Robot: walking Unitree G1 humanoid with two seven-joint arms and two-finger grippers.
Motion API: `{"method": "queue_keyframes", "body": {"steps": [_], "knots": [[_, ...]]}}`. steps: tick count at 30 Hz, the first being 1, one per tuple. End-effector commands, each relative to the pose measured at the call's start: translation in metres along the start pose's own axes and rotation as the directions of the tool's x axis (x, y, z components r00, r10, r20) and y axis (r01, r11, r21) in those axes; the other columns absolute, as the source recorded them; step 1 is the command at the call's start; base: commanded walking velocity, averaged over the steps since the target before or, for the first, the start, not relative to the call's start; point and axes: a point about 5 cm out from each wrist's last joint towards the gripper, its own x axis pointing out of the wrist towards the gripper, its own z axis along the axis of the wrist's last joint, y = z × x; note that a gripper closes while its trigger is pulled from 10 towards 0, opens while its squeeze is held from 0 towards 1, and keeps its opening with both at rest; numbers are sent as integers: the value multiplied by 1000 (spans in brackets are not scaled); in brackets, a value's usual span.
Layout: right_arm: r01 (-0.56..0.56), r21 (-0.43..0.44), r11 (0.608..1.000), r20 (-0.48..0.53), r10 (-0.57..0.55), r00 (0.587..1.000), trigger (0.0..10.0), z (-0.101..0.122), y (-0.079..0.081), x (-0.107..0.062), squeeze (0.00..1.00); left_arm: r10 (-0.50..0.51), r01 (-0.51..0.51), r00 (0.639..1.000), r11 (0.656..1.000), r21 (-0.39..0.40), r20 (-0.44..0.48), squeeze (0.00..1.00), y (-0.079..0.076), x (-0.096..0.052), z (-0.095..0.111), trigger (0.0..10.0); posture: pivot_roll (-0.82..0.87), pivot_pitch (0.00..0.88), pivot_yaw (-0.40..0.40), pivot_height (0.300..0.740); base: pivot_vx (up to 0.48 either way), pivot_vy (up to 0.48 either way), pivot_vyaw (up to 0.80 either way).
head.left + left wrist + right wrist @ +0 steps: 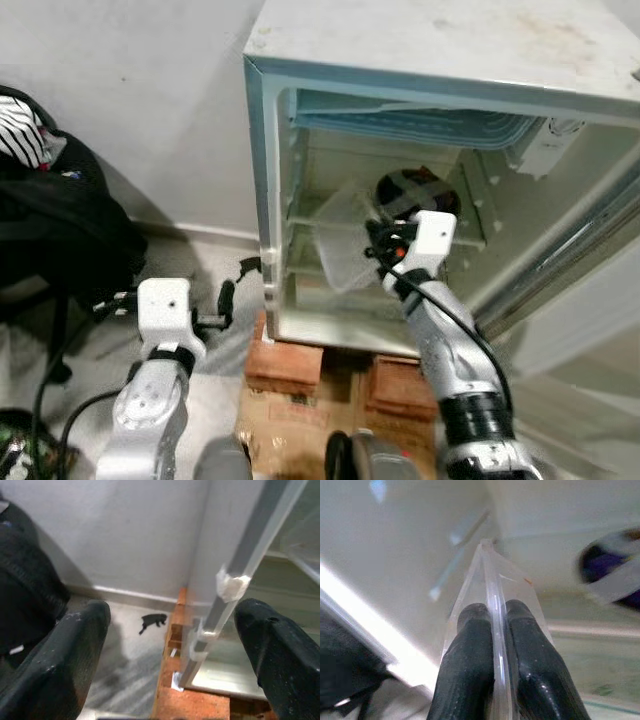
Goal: Restocking fridge
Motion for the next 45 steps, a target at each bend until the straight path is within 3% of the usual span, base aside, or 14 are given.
{"method": "queue_keyframes", "body": {"steps": [1, 6, 9, 16, 19, 22, 34, 38, 42, 45], "knots": [[-7, 25, 1000, -20, 8, 1000, 10000, -4, 3, 4, 0, 25, -25, 1000, 1000, -12, -6, 0, 2, -8, 3, 10000, 260, 218, -84, 740, 0, 0, 0], [-2, 141, 990, -49, 9, 999, 10000, -4, 16, 25, 0, 98, -103, 994, 991, -86, -57, 0, 5, -28, 3, 10000, 331, 254, -96, 740, 0, 0, 0], [46, 195, 980, -45, -38, 998, 10000, 6, 19, 46, 0, 111, -117, 991, 990, -73, -76, 0, 7, -40, 4, 10000, 356, 270, -94, 740, 0, 0, 0], [199, 236, 951, 28, -212, 977, 10000, 44, 15, 71, 0, 99, -105, 991, 993, -62, -96, 0, 5, -43, 6, 10000, 375, 279, -84, 740, 0, 0, 0], [293, 325, 899, 15, -314, 949, 10000, 50, 4, 74, 0, 99, -105, 990, 993, -61, -101, 0, 5, -43, 9, 10000, 379, 276, -87, 740, 0, 0, 0], [312, 338, 888, 12, -335, 942, 10000, 51, 2, 74, 0, 100, -106, 990, 992, -60, -103, 0, 5, -43, 9, 10000, 382, 272, -90, 740, 0, 0, 0], [331, 328, 885, 19, -357, 934, 10000, 49, -9, 72, 0, 73, -80, 991, 995, -61, -113, 0, 1, -43, 9, 10000, 363, 260, -83, 740, 0, 0, 0], [293, 311, 904, 46, -322, 946, 10000, 51, -11, 72, 0, 64, -70, 993, 995, -66, -100, 0, 2, -40, 11, 10000, 351, 253, -81, 740, 0, 0, 0], [181, 226, 957, 105, -209, 972, 10000, 53, -5, 71, 0, 42, -47, 996, 996, -74, -74, 0, 1, -35, 11, 10000, 320, 231, -86, 740, 0, 0, 0], [141, 211, 967, 137, -173, 975, 10000, 53, -6, 69, 0, 36, -41, 997, 996, -81, -61, 0, 0, -30, 11, 10000, 296, 211, -90, 740, 0, 0, 0]]}}
